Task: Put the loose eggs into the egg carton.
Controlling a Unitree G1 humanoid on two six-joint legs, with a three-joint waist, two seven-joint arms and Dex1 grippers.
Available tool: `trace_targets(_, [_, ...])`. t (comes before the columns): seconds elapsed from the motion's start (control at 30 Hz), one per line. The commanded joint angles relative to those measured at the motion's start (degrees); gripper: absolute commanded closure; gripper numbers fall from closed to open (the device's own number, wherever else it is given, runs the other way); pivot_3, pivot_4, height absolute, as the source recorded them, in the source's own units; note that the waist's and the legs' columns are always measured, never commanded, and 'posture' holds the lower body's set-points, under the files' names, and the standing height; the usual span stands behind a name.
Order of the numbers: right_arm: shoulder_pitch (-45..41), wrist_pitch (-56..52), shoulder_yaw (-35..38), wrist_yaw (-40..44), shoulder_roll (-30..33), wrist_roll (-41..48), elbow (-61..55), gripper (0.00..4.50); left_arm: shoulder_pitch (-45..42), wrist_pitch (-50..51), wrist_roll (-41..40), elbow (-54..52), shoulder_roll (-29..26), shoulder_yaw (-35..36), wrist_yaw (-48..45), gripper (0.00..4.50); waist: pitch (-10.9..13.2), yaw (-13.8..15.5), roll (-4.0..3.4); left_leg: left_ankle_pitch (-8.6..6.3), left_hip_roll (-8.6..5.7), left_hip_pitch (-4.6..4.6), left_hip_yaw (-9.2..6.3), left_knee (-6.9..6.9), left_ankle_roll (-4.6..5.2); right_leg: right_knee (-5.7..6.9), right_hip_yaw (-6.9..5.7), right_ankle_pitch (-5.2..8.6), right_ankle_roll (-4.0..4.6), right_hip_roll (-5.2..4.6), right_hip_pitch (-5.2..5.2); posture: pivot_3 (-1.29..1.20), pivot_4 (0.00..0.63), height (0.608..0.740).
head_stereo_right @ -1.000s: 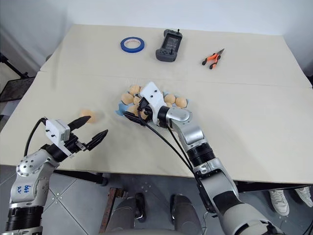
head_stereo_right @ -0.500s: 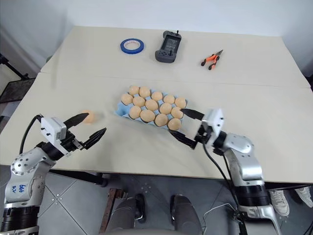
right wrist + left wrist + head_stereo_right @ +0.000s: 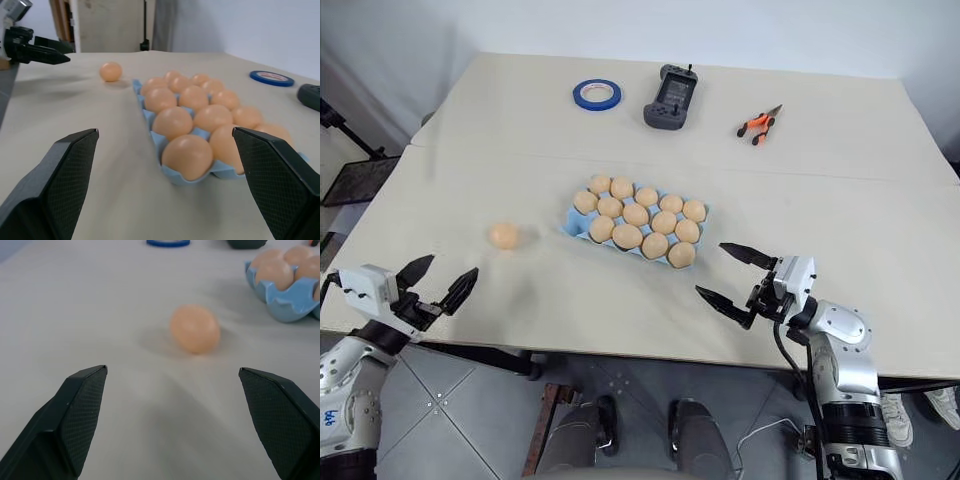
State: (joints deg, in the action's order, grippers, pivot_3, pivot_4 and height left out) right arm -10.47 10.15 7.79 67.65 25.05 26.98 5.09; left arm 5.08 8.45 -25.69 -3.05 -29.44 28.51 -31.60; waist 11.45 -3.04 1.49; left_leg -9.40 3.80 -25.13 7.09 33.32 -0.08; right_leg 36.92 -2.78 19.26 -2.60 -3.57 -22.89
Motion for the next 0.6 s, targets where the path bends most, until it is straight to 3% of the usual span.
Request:
trace_targets(0.03, [-0.37,0.01,0.51,0.98,0.84,1.86,-0.57,0.02,0.22,0.86,-1.41,-3.13,0.44,0.77,1.08,0.0,0.0,0.08,0.0,0.0,-0.01,0.0,0.0,-0.04,0.0,-0.05,0.0,0.0,0.0,-0.02,0.01,0.0,0.15,0.74])
trace_targets(0.23, [-1.6,0.3,-0.14,0.72,0.18,1.57,-0.63,0.02,-6.44,3.0,-0.66,-2.27,0.04,-3.73,1.68,0.0,0.0,0.29,0.0,-0.01,-0.03,-0.01,-0.03,-0.14,-0.01,-0.14,-0.05,0.0,0.02,-0.04,0.01,0.0,0.15,0.74])
trace_targets(0.6, [-2.28,0.24,-2.06,-1.15,-0.98,0.61,-0.84,0.02,-23.98,0.48,9.36,17.53,0.46,-12.16,5.52,0.0,0.0,0.94,0.0,0.01,-0.04,0.03,0.0,-0.01,0.01,-0.01,-0.11,-0.03,-0.06,0.04,0.09,0.0,0.15,0.74])
